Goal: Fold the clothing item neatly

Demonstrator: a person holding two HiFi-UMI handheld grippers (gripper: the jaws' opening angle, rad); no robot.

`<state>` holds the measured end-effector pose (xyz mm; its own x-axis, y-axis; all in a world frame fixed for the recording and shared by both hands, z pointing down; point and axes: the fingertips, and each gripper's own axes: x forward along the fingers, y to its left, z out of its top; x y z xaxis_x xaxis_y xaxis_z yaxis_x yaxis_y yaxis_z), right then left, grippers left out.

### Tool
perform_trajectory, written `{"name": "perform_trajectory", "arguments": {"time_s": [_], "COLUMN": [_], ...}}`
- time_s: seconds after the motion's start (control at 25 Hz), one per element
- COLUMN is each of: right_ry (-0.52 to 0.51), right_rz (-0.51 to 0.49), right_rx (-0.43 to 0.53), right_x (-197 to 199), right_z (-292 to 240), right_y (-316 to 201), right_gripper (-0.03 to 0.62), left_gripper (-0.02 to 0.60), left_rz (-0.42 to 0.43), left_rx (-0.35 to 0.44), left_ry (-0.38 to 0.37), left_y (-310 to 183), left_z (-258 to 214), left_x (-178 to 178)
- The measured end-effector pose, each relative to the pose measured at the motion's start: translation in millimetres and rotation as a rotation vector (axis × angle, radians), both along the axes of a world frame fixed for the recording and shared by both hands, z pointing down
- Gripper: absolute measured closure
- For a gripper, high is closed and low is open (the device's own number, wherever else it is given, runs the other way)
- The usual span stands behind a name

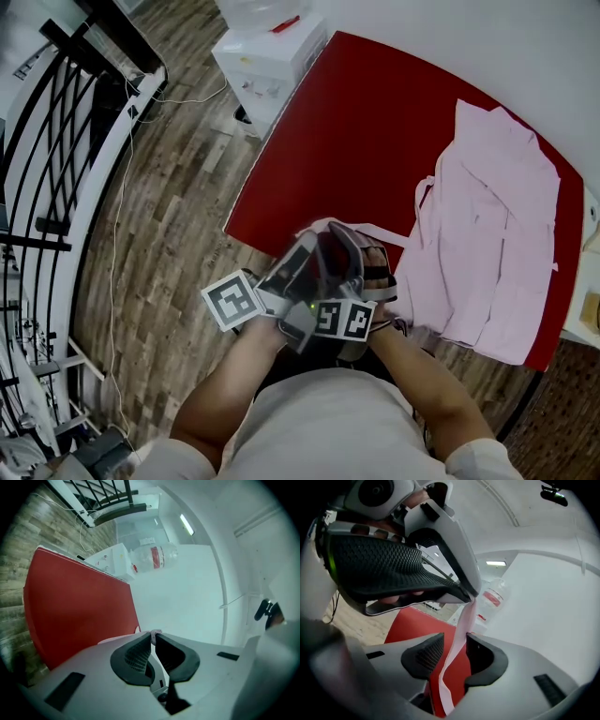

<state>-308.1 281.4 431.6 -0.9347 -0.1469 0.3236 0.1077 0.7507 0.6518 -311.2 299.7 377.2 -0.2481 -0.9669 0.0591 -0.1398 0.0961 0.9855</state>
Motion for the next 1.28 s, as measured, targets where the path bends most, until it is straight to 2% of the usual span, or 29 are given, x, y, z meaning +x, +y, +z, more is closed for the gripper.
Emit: {"name": "perform_trajectory", "arguments": {"time_s": [0.32,0.56,0.64,0.72,0.84,0.96,1.12,1.28], "right_ry": [-0.041,-0.063,-0.064,-0.061,-0.054,-0.056,-0.079,-0.099], "right_rz": [0.040,0.069,0.071,0.080,0.121,0.176,0.242,0.288], "right_rx": [-0.014,-0.014,-0.017,-0.039,-0.102,-0.182,-0.267,-0.366], "right_x": [0.3,-1.4,0.9,5.1,13.8,22.9,36.1,49.3], "right_z": [-5.3,-14.5,-15.4,-15.9,-18.4,-22.7,-33.6,-44.5], "right_y": [-4.1,-15.9,-19.6,-25.2,-40.0,-60.0,-87.5,-112.0], "right_gripper": [0.467,0.470,0.533,0.560,0.566,0.568,0.568,0.568], "left_gripper": [0.555,0.555,0.555,0.555,0.552,0.485,0.453,0.451], "left_rz": [0.003,0.040,0.064,0.109,0.200,0.270,0.335,0.380], "left_rx": [0.012,0.010,-0.003,-0.030,-0.079,-0.097,-0.095,-0.101], "left_ry": [-0.024,-0.022,-0.035,-0.108,-0.319,-0.479,-0.634,-0.738], "left_y": [-3.2,-4.6,-6.9,-11.1,-21.9,-35.2,-51.2,-65.0], "left_z": [-12.2,-11.8,-9.8,-9.3,-13.0,-16.2,-21.8,-23.1], "left_x": [-3.0,0.3,3.9,8.7,15.9,24.7,38.4,51.9]}}
